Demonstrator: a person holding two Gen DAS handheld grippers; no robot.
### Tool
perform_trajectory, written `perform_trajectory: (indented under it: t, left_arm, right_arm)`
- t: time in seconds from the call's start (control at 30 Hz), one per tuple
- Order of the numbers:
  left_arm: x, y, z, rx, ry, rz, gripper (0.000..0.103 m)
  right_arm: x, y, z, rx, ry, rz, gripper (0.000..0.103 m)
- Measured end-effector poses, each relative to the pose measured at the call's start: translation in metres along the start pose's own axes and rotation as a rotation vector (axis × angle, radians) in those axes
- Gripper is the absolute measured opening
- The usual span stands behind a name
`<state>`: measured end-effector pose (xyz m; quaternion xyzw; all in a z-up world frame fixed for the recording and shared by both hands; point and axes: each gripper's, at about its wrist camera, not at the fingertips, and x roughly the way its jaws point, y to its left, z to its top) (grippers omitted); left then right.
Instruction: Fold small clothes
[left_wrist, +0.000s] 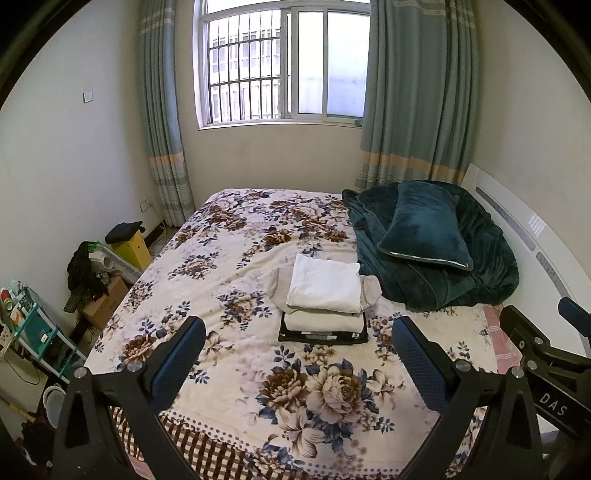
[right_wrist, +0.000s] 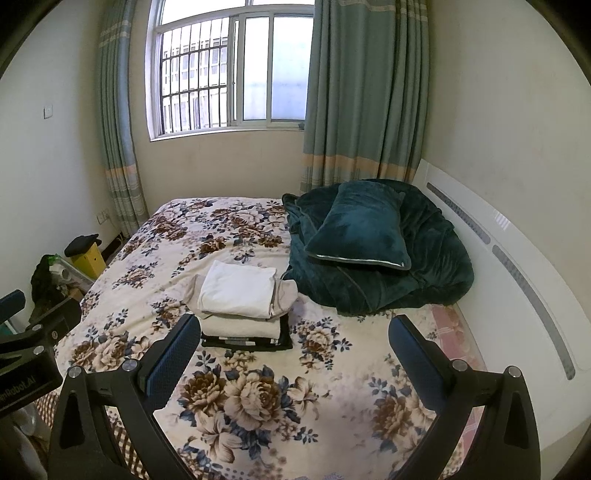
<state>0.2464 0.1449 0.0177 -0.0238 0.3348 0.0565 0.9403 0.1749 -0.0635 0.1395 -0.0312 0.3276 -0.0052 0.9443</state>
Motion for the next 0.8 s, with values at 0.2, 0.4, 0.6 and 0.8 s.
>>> perform_trajectory:
  t: [0.2, 0.4, 0.6, 0.8]
  left_arm:
    - [-0.0011, -0.0006, 0.0004, 0.0, 0.001, -0.003, 0.103]
    - [-0.0008, -0.0006, 0.0009, 0.001, 0.001, -0.004, 0.103]
    - [-0.0013, -0.0013, 0.0014, 0.001, 0.001, -0.006, 0.103]
    - [-0.0042, -0.0064, 0.003, 0.004, -0.007, -0.007, 0.103]
  right_arm:
    - [0.0003, 0.0009, -0.0001, 0.0, -0.001, 0.002, 0.103]
    - [0.0003, 0.0001, -0.0004, 0.001, 0.0, 0.002, 0.103]
    - [-0.0001, -0.0004, -0.0011, 0.003, 0.0, 0.0, 0.103]
    - [-0.0007, -0.0008, -0.0015, 0.006, -0.001, -0.002, 0.103]
